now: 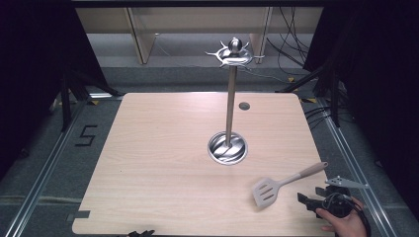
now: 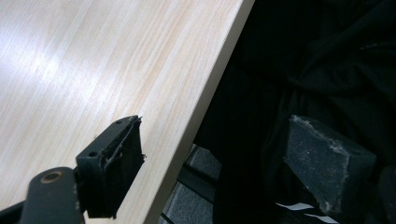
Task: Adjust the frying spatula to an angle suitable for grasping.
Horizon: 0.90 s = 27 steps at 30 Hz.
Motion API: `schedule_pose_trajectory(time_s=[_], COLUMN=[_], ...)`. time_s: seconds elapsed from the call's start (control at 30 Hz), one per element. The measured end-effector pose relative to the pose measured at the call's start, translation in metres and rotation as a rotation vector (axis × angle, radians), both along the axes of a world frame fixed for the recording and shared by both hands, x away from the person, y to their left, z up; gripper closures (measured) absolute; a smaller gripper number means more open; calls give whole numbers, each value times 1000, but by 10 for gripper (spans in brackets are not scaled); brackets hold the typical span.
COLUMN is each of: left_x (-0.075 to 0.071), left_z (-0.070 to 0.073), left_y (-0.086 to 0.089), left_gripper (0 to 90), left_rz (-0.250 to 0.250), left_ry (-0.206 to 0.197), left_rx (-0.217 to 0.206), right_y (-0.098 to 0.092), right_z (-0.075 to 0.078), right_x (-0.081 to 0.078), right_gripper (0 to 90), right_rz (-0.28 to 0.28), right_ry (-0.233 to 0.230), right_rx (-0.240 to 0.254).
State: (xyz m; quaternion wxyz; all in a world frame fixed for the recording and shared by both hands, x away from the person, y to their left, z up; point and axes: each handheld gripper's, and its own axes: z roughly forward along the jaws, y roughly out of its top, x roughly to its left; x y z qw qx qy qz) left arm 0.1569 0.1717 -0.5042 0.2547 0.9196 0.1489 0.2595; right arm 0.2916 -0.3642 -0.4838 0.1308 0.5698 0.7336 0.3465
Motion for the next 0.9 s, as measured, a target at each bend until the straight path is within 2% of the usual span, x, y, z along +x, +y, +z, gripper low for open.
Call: schedule_pose_trajectory(time_s=[0.13,0.17,0.23,0.27,0.3,0.33,0.4,0.43,0.5,0.57,0.6,0.63,0.67,0.7,0.73,0.8,0.87,0.9], left_x=[0,0,0,0,0,0,0,0,0,0,0,0,0,0,0,1,0,0], left_z=[0,0,-2,-1,0,-1,-1,-1,-1,-1,-1,-1,-1,-1,-1,-1,-1,0], left_y=[0,0,-1,-1,0,0,0,0,0,0,0,0,0,0,0,0,0,0], left_gripper=[182,182,182,182,182,182,182,182,182,182,182,182,182,182,182,182,182,182], left_rz=[-3,0,7,4,-7,-5,-5,-5,-6,-5,-5,-7,-7,-7,-6,-6,-3,-6], left_ry=[4,1,-6,1,18,14,15,16,17,15,15,17,17,18,18,21,21,17], left_rx=[-1,3,-5,-5,-5,-9,-9,-9,-7,-8,-8,-8,-7,-7,-10,-9,-19,-6], right_y=[2,1,1,2,2,2,-2,1,1,5,5,1,1,4,2,4,4,4], right_z=[1,-1,-1,0,2,2,-1,0,0,1,1,1,0,1,-1,2,2,2], right_x=[0,2,3,1,1,2,6,4,6,5,5,7,10,8,11,11,14,14], right_gripper=[217,219,220,221,220,221,222,223,225,228,228,231,232,233,234,235,235,235], right_rz=[-25,-12,-4,-18,-19,-19,27,-8,0,-40,-40,5,6,-11,5,-17,-20,-20], right_ry=[24,-8,-10,11,27,21,-23,4,7,33,33,10,1,27,3,34,33,33], right_rx=[5,-10,-9,18,10,4,-23,-20,-3,11,11,-19,-31,0,-12,-9,-12,-12])
